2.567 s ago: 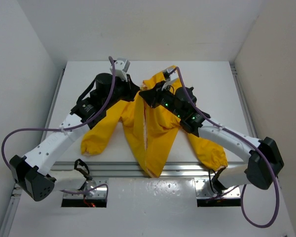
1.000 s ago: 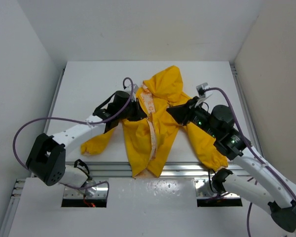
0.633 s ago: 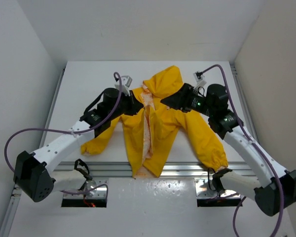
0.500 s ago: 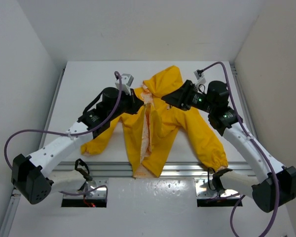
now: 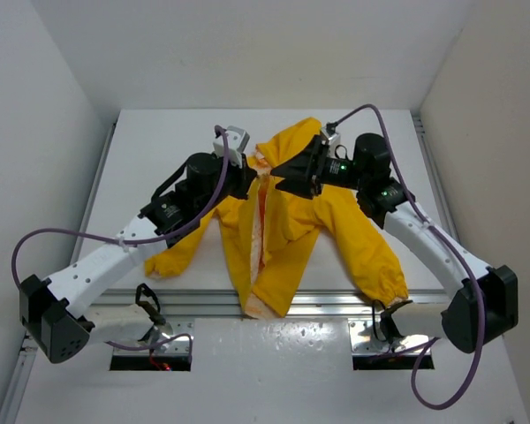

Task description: Zip up the jacket

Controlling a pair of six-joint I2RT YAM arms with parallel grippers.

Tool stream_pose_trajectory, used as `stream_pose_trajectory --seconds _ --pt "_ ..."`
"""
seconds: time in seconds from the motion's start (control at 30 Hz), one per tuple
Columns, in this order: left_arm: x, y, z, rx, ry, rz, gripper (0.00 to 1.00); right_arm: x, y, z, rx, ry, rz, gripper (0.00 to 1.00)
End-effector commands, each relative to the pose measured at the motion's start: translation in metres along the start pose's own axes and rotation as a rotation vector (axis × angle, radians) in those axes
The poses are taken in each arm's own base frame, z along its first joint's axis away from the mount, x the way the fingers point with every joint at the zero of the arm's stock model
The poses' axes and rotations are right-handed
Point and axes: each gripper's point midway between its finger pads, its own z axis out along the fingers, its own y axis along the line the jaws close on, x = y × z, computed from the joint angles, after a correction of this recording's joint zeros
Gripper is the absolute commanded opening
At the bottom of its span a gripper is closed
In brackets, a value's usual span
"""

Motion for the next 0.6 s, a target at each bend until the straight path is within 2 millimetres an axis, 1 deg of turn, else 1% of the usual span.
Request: stream_pose_trajectory --seconds 0.0,0.03,0.07,0.1,0.13,0.2,0.23,0.27,0.3,0.4,0.5,0.53,0.57 --pt "-0.047 -0.014 -0.006 0.018 -0.124 0.038 0.0 0.008 0.015 0.007 -0.023 0.053 0.04 0.61" --pt "-0.05 -0.013 -0.005 0.011 -0.135 0.036 0.0 0.012 0.019 0.01 -0.039 0.063 0.034 0.61" --pt "-0.05 -0.012 -0.005 0.01 -0.135 0.045 0.0 0.01 0.018 0.013 -0.035 0.065 0.078 0.61" --pt "-0.046 -0.016 -0.003 0.017 -0.125 0.048 0.0 0.008 0.018 0.016 -0.035 0.06 0.083 0.61" --pt "-0.046 -0.016 -0.003 0.017 -0.125 0.048 0.0 0.008 0.024 0.017 -0.043 0.062 0.082 0.61" --pt "-0.046 -0.016 -0.003 0.017 -0.125 0.048 0.0 0.007 0.024 0.021 -0.036 0.057 0.076 0.63" --pt "-0.05 -0.016 -0.004 0.019 -0.133 0.046 0.0 0.008 0.023 0.023 -0.031 0.058 0.085 0.63" --pt "-0.049 -0.02 -0.004 0.028 -0.132 0.048 0.0 0.007 0.02 0.024 -0.024 0.055 0.091 0.63" --pt "-0.049 -0.022 -0.004 0.039 -0.13 0.048 0.0 0.007 0.013 0.024 -0.003 0.043 0.104 0.64" --pt "-0.051 -0.025 -0.004 0.053 -0.137 0.048 0.0 0.0 0.002 0.024 0.022 0.011 0.113 0.64" --pt "-0.056 -0.031 -0.012 0.079 -0.152 0.047 0.0 -0.007 -0.008 0.025 0.049 -0.013 0.102 0.61" --pt "-0.056 -0.031 -0.012 0.079 -0.152 0.047 0.0 -0.009 -0.007 0.024 0.055 -0.021 0.097 0.61" --pt "-0.056 -0.031 -0.012 0.079 -0.152 0.047 0.0 -0.008 -0.014 0.024 0.082 -0.018 0.109 0.61"
